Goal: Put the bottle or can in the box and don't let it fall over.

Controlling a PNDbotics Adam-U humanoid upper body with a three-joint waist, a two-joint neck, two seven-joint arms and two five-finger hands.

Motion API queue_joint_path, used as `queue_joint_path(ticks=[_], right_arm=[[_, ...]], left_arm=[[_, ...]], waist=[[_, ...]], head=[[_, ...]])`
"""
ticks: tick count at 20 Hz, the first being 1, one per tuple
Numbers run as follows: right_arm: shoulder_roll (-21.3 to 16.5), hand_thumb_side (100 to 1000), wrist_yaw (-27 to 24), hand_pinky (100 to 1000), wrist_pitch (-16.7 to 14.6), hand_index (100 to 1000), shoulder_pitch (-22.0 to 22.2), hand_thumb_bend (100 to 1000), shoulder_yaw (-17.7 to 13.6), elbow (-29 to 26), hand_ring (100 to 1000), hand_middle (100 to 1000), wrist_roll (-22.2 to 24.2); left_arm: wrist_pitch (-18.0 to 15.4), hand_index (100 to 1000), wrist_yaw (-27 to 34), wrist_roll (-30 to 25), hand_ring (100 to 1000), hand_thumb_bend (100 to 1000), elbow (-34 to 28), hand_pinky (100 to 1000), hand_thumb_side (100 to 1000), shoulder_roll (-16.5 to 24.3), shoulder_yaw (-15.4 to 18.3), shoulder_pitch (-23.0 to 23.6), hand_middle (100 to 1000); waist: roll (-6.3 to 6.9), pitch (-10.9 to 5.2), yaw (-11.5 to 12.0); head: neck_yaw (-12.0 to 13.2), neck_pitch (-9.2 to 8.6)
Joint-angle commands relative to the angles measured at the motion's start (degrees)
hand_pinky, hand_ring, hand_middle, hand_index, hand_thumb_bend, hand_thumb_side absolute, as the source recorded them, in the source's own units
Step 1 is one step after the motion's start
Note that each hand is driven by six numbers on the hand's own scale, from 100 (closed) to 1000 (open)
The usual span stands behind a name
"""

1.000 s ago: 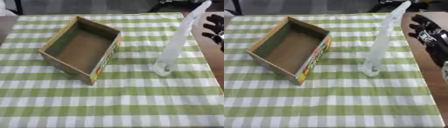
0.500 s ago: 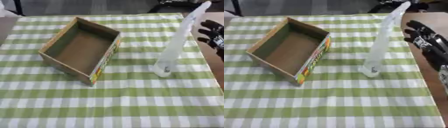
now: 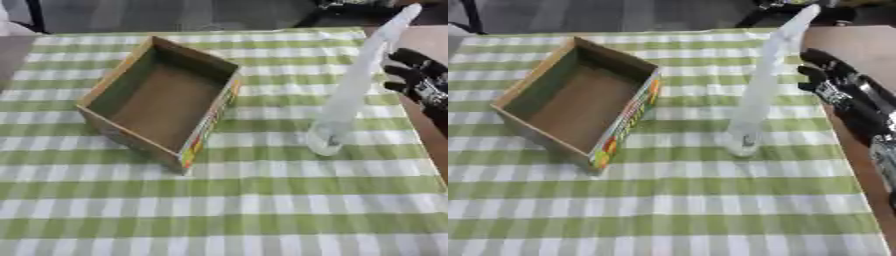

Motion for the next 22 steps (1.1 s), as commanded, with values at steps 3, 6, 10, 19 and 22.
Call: queue_joint_path(ticks=[3, 6, 10, 19, 22], right_arm=[[-1.0, 609, 0.5, 929, 0.1, 1000, -0.5, 100, 0.2, -1.3, 1000, 1000, 0.5], [-1.0, 610, 0.5, 929, 0.2, 1000, -0.7, 100, 0.5, -1.5, 1000, 1000, 0.9], [-1.1, 610, 0.3, 929, 0.3, 1000, -1.1, 100, 0.9, -1.6, 1000, 1000, 1.3], [-1.1, 609, -0.9, 929, 0.2, 1000, -2.1, 100, 1.8, -1.9, 1000, 1000, 3.0], [-1.2, 610, -1.3, 929, 0.2, 1000, -2.5, 100, 1.9, -2.0, 1000, 1000, 3.5]], left_arm=[[-0.1, 849, -0.3, -0.3, 759, 120, -1.1, 890, 836, 1.4, 0.1, -0.1, 919], [-0.1, 849, -0.3, -0.3, 759, 120, -1.0, 891, 836, 1.4, 0.1, -0.1, 919], [-0.1, 848, -0.3, -0.4, 759, 120, -1.0, 891, 837, 1.3, 0.0, -0.1, 920], [-0.1, 849, -0.3, -0.6, 759, 120, -1.0, 895, 839, 1.2, -0.1, -0.1, 921], [-0.1, 849, -0.3, -0.7, 759, 120, -1.0, 894, 839, 1.1, -0.1, -0.1, 921]], waist=[[-0.05, -0.39, 0.1], [-0.04, -0.32, 0.2], [-0.02, -0.24, 0.3], [0.03, 0.05, 0.4], [0.05, 0.1, 0.4]], head=[[-0.1, -0.66], [-0.1, -0.7], [-0.2, -0.84], [-0.3, -0.97], [-0.3, -1.03]])
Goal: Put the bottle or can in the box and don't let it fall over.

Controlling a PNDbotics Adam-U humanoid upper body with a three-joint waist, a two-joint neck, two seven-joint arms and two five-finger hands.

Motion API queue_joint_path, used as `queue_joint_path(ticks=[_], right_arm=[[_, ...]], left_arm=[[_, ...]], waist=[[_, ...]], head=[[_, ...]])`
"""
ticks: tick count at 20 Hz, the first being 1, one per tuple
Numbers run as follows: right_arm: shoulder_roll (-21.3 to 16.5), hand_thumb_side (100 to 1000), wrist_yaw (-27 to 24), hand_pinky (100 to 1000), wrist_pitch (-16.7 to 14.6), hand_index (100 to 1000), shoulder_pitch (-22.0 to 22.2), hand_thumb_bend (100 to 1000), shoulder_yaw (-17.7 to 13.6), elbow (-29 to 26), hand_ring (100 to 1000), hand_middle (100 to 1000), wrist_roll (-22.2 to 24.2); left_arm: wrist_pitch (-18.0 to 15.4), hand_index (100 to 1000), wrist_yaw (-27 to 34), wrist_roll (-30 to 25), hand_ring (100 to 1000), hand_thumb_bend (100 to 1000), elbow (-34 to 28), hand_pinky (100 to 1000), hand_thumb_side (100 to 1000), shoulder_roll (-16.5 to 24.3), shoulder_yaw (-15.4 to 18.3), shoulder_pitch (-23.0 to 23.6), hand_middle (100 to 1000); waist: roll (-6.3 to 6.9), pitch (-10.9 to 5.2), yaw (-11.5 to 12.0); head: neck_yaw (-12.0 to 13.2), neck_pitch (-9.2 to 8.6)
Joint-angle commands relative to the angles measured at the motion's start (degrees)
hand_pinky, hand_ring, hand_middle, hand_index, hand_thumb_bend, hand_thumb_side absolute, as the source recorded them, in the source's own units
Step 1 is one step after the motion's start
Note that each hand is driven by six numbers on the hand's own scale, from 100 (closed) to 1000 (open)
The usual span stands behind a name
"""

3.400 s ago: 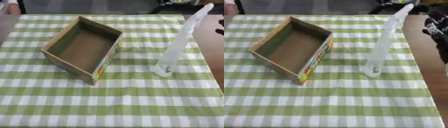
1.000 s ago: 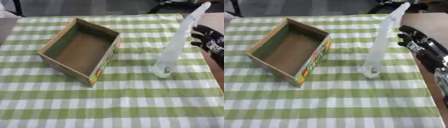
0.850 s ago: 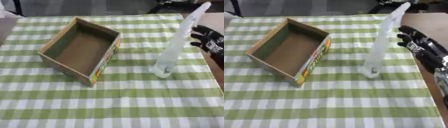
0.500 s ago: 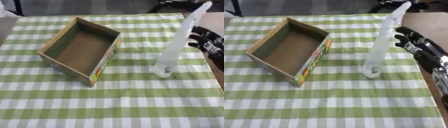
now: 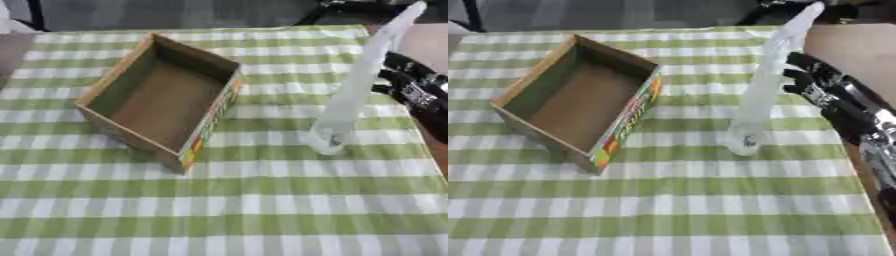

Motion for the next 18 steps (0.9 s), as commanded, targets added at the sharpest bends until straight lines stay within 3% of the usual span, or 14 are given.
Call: queue_joint_path(ticks=[1, 18], right_arm=[[-1.2, 611, -0.8, 930, -0.2, 1000, -0.7, 100, -0.1, -1.5, 1000, 1000, 0.5], [-1.5, 615, -2.1, 932, 0.0, 1000, -2.8, 100, 0.9, -1.4, 1000, 1000, 1.9]], left_arm=[[-0.1, 849, -0.3, -0.3, 759, 120, -1.0, 894, 839, 1.1, 0.2, -0.2, 921], [0.0, 850, -0.1, -0.6, 762, 121, -0.9, 896, 841, 0.9, 0.0, -0.3, 923]], waist=[[0.04, -0.5, 0.1], [0.04, -0.19, 0.6]], head=[[-0.2, -0.62], [-0.2, -1.09]])
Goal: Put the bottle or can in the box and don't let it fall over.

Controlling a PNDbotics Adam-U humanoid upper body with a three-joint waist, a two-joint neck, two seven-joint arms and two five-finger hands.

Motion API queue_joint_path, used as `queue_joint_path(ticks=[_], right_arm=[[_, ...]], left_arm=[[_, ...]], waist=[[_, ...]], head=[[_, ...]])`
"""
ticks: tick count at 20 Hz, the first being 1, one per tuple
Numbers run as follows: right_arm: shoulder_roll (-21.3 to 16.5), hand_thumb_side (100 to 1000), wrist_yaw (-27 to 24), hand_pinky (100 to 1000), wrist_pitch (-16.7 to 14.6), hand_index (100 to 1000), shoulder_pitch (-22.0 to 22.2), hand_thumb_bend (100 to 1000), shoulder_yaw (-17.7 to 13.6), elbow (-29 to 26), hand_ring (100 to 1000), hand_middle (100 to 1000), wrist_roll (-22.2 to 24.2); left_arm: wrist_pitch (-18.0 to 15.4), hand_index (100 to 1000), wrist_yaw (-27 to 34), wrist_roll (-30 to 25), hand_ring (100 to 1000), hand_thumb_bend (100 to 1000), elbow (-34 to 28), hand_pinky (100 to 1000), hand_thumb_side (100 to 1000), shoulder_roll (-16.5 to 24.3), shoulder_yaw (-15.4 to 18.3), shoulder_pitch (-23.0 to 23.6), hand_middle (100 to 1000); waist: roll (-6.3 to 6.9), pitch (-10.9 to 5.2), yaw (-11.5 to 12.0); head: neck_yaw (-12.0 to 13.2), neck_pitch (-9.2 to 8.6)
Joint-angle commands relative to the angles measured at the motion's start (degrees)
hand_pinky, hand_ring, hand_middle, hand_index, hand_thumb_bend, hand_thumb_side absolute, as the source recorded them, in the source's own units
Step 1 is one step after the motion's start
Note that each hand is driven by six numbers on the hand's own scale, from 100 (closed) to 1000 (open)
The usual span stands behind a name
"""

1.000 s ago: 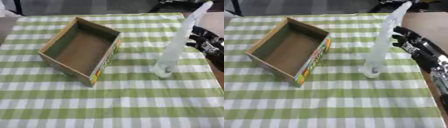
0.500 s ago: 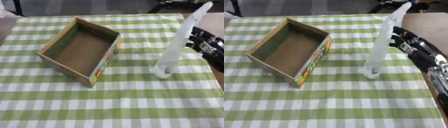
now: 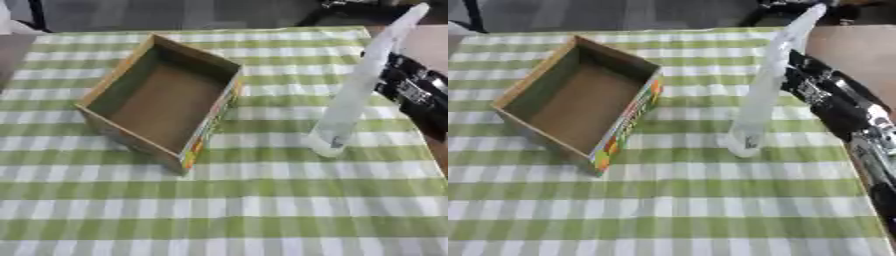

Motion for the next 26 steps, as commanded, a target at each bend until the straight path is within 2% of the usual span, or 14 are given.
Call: queue_joint_path(ticks=[1, 18, 26], right_arm=[[-1.5, 615, -0.3, 932, -0.2, 1000, -0.8, 100, -0.1, -1.1, 1000, 1000, 0.4], [-1.2, 614, -1.3, 933, 0.1, 1000, -1.6, 100, 0.0, -0.7, 1000, 1000, 0.7], [-1.4, 622, -5.0, 931, -0.7, 1000, -1.3, 100, -0.4, -0.1, 1000, 1000, 1.9]], left_arm=[[0.0, 850, -0.1, -0.2, 762, 121, -0.9, 896, 841, 0.9, 0.1, -0.3, 923], [0.1, 850, 0.0, -0.5, 762, 120, -0.9, 897, 842, 0.8, 0.0, -0.3, 924], [0.2, 851, 0.0, -0.8, 762, 121, -0.8, 898, 844, 0.8, -0.1, -0.3, 926]], waist=[[0.01, -0.42, 0.2], [-0.07, -0.24, 0.2], [0.0, -0.22, 0.1]], head=[[-0.1, -0.81], [-0.1, -0.88], [0.0, -1.2]])
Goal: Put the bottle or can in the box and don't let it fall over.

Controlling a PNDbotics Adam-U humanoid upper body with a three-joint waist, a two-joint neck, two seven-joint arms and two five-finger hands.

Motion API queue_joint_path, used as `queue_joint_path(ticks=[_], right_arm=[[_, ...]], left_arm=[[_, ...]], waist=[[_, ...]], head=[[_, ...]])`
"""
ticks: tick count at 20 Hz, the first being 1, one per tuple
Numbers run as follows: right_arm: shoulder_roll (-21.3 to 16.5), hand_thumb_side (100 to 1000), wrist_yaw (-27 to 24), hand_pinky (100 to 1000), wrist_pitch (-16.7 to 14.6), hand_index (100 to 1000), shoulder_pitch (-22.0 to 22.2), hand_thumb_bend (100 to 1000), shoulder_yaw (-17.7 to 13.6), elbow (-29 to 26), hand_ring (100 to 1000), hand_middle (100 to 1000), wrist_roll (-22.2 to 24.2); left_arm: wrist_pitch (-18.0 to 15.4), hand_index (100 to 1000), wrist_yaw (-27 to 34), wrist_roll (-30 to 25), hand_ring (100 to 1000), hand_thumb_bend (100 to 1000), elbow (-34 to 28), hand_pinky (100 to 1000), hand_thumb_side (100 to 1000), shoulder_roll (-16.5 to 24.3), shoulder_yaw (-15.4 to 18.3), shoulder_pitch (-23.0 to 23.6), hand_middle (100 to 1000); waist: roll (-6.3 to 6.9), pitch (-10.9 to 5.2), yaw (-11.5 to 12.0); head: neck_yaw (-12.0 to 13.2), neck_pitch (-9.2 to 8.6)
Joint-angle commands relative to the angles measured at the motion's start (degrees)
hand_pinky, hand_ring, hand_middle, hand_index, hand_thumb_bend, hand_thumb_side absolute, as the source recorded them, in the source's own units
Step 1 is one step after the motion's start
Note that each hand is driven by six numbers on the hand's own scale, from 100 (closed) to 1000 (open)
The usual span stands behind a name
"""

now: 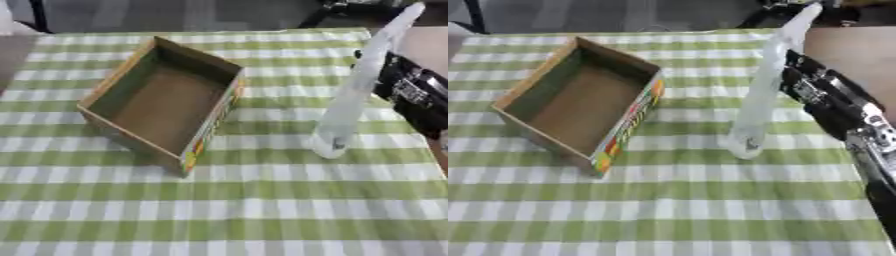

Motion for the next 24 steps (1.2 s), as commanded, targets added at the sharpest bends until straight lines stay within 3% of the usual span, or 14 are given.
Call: queue_joint_path(ticks=[1, 12, 24], right_arm=[[-1.4, 622, -2.0, 930, -0.6, 1000, -0.2, 100, -1.0, -0.3, 1000, 1000, 1.0], [-1.5, 620, -3.7, 927, -2.9, 1000, 0.8, 100, -1.5, -1.3, 1000, 1000, 3.7], [-1.4, 589, -0.3, 933, -2.4, 1000, 0.5, 100, -1.0, -0.5, 1000, 1000, 3.5]], left_arm=[[0.0, 851, -0.1, -0.3, 763, 121, -0.8, 898, 845, 0.9, 0.2, -0.2, 926], [0.0, 851, -0.1, -0.5, 763, 121, -0.7, 899, 845, 0.9, 0.2, -0.2, 927], [0.1, 851, 0.0, -0.8, 763, 122, -0.7, 900, 846, 0.7, 0.1, -0.2, 928]], waist=[[0.03, -0.43, -0.1], [0.01, -0.5, -0.3], [-0.04, -0.33, -0.2]], head=[[0.0, -0.83], [0.2, -0.81], [0.1, -0.84]])
